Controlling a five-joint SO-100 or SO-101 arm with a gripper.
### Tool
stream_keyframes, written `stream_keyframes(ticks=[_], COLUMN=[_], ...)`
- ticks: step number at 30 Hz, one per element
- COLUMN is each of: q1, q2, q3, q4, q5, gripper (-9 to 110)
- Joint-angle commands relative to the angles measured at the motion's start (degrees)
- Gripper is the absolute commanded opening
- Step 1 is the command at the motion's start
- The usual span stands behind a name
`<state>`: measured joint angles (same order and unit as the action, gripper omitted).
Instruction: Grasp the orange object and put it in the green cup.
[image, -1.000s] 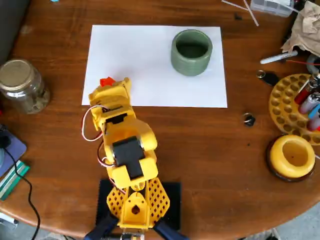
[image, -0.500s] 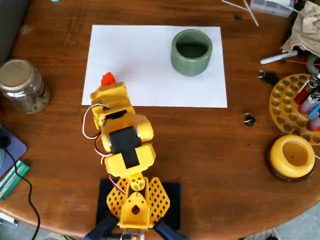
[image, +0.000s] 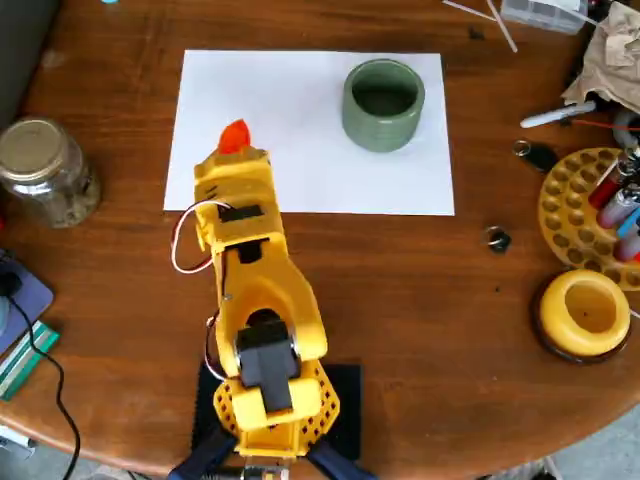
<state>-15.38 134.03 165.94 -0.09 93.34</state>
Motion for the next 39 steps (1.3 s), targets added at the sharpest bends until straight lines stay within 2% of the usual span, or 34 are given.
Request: stream_keyframes(ticks=[1, 9, 17, 39], q1=[3.96, 15.29, 24.52, 30.76], q2=[4.83, 3.16, -7.12, -28.65], q3=[-3.78, -11.95, -23.12, -33.66], q4=[2.99, 2.64, 2.55, -7.29], q5=[-0.44, -3.60, -5.01, -5.45], gripper=[0, 0, 0, 0])
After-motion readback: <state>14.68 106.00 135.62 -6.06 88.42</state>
